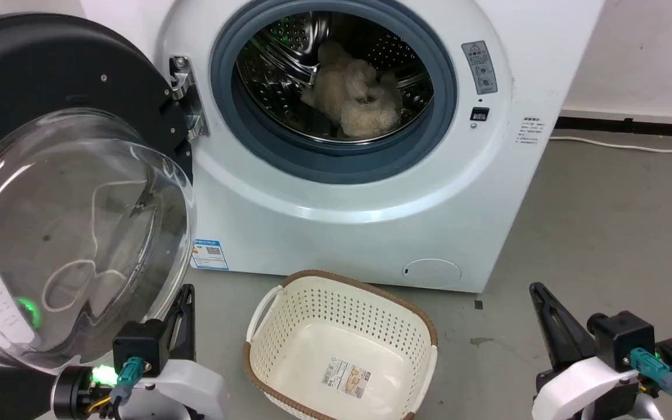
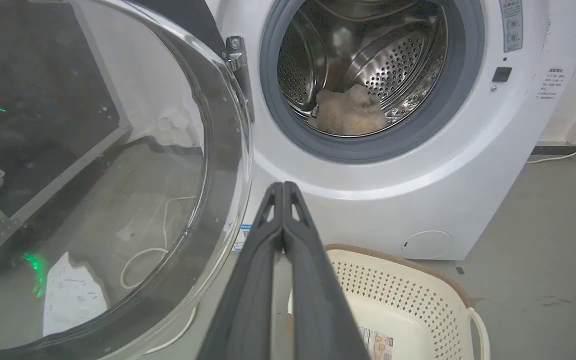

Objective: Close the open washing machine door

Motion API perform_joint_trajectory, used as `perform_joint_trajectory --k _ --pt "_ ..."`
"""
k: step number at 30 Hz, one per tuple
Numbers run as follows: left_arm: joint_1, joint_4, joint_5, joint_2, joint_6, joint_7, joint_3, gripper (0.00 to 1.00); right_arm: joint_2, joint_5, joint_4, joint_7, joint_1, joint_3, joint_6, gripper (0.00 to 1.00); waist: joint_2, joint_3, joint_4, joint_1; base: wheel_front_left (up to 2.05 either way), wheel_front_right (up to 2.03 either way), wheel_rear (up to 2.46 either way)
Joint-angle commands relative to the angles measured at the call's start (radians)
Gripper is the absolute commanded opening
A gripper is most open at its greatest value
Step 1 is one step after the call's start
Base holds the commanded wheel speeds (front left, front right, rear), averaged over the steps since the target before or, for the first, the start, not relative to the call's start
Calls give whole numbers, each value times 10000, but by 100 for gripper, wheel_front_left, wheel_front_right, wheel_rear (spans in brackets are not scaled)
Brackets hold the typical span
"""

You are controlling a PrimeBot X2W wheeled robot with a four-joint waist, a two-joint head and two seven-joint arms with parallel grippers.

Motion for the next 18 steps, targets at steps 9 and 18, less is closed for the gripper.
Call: perform_joint_trajectory --k 9,18 --pt "122 -43 26 -5 28 1 22 0 42 45 -51 7 127 -3 8 0 0 0 0 0 0 0 0" --pt "122 -43 26 -5 28 1 22 0 42 45 -51 7 127 -3 8 0 0 0 0 0 0 0 0"
